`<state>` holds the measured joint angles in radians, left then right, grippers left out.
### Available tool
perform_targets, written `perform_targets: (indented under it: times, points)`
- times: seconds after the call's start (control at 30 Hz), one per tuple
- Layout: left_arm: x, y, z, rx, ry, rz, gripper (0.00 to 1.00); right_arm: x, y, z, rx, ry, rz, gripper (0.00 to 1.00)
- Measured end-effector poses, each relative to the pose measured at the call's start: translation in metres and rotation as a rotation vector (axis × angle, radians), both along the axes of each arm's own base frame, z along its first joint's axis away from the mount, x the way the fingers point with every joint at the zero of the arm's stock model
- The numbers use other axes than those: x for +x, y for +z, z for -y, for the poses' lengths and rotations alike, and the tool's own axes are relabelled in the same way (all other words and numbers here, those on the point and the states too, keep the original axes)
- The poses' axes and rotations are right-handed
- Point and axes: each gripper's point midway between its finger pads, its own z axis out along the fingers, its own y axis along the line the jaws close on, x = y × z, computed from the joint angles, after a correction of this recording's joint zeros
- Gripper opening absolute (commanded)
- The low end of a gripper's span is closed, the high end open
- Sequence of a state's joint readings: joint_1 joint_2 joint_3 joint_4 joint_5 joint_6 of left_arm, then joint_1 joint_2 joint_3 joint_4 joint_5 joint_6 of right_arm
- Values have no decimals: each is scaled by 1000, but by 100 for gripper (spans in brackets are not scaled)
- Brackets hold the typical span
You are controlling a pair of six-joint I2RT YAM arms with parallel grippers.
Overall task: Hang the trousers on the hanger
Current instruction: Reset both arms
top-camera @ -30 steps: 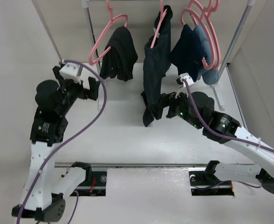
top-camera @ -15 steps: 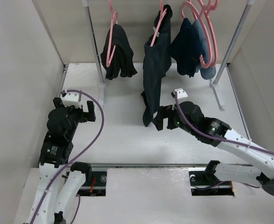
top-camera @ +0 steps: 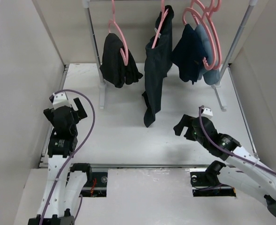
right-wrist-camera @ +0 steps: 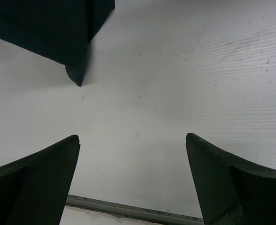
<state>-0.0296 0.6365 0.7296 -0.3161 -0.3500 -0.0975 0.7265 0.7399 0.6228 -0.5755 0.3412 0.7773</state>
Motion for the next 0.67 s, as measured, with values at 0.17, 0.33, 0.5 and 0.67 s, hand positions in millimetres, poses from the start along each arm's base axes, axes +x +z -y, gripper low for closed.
perform_targets:
  times: [0.17,0.33,0.5,0.67]
  points:
    - [-8,15,-6,-11,32,82,100,4,8,4,44,-65,25,99]
    - [-13,27,-10,-15,48,143,100,7,4,8,17,-97,7,99]
    - [-13,26,-11,-14,53,141,100,8,-2,8,-11,-106,-22,99]
    - [-13,23,-11,-14,53,134,100,9,0,7,-13,-108,-21,99]
